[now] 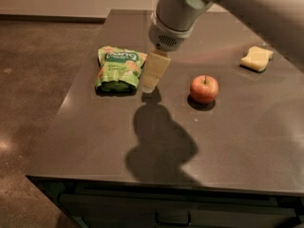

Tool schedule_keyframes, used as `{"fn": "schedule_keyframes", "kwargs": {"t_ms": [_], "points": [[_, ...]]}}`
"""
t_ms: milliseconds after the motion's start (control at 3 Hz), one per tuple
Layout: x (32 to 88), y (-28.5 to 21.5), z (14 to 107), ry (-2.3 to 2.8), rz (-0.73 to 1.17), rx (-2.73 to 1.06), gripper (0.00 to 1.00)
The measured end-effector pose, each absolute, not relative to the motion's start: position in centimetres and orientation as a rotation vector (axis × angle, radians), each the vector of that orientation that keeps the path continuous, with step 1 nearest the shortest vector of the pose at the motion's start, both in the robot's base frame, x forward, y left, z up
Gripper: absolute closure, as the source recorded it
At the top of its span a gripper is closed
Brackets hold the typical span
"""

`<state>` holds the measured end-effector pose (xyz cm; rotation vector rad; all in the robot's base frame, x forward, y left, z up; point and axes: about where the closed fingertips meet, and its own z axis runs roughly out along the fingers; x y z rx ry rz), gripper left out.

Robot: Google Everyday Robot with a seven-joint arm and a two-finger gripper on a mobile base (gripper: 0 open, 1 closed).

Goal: Move green rice chip bag near apple

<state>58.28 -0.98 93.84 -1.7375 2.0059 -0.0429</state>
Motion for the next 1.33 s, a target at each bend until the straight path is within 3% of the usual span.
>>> {"fn": "schedule_keyframes", "kwargs": {"t_ms": [667,1333], "points": [[61.1,4.7,90.9,2.019,-0.048,-1.791,0.00],[63.4,7.2,88.1,2.044,-0.048,-1.823,0.00]]}}
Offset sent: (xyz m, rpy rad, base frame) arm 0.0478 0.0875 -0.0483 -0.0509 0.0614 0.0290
